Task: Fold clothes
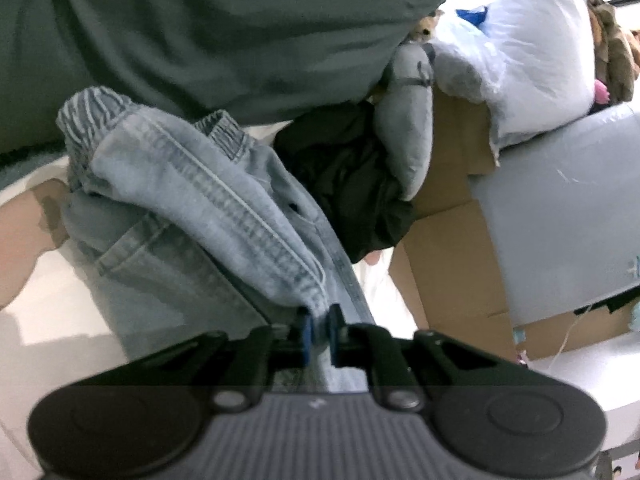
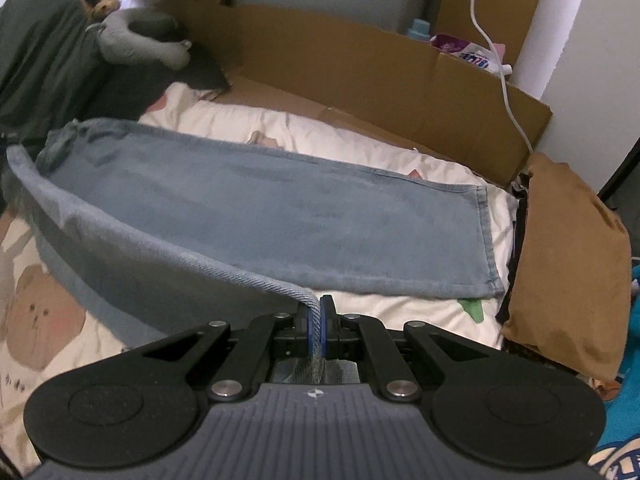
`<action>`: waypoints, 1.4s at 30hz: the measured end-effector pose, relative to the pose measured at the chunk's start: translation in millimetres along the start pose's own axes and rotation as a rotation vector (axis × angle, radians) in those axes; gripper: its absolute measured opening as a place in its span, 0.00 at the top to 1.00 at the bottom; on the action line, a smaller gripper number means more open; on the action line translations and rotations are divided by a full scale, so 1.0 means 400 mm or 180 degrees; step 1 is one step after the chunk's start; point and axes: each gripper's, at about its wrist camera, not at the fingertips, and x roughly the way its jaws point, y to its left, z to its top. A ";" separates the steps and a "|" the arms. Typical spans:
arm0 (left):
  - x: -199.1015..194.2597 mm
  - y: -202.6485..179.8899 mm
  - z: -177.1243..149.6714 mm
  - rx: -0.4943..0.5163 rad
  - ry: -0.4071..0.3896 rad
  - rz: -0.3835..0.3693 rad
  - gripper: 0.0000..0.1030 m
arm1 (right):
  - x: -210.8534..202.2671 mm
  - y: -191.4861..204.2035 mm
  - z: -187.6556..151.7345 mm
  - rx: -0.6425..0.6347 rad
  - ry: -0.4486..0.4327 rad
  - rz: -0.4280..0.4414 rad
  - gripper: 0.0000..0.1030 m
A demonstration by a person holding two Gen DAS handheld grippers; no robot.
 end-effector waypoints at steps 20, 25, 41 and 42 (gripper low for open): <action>0.259 -0.103 0.069 -0.0067 -0.0165 0.0043 0.93 | 0.227 -0.126 0.224 0.0561 -0.0351 -0.0059 0.99; 0.345 -0.102 0.085 -0.0120 -0.0193 0.0162 0.93 | 0.320 -0.140 0.293 0.0409 -0.0214 -0.0086 0.99; 0.503 -0.089 0.110 -0.0278 -0.0324 0.0452 0.93 | 0.658 -0.164 0.442 0.0136 0.0365 -0.0145 0.99; 0.506 -0.087 0.109 -0.0302 -0.0337 0.0454 0.93 | 0.675 -0.165 0.447 0.0121 0.0391 -0.0145 0.99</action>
